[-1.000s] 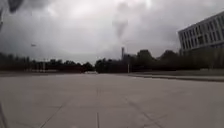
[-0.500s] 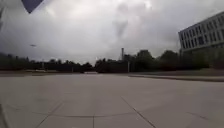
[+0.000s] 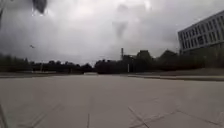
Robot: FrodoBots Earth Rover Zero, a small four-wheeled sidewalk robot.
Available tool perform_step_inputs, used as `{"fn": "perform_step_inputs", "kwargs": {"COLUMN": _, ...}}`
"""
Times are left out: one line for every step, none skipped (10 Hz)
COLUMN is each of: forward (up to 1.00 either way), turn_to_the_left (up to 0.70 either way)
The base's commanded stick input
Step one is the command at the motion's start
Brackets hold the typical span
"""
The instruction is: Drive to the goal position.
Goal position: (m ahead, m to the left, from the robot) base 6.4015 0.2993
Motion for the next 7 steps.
{"fn": "perform_step_inputs", "kwargs": {"forward": 0.7, "turn_to_the_left": 0.0}}
{"fn": "perform_step_inputs", "kwargs": {"forward": 0.7, "turn_to_the_left": 0.0}}
{"fn": "perform_step_inputs", "kwargs": {"forward": 0.7, "turn_to_the_left": 0.0}}
{"fn": "perform_step_inputs", "kwargs": {"forward": 0.7, "turn_to_the_left": 0.0}}
{"fn": "perform_step_inputs", "kwargs": {"forward": 0.7, "turn_to_the_left": 0.0}}
{"fn": "perform_step_inputs", "kwargs": {"forward": 0.7, "turn_to_the_left": 0.0}}
{"fn": "perform_step_inputs", "kwargs": {"forward": 0.7, "turn_to_the_left": 0.0}}
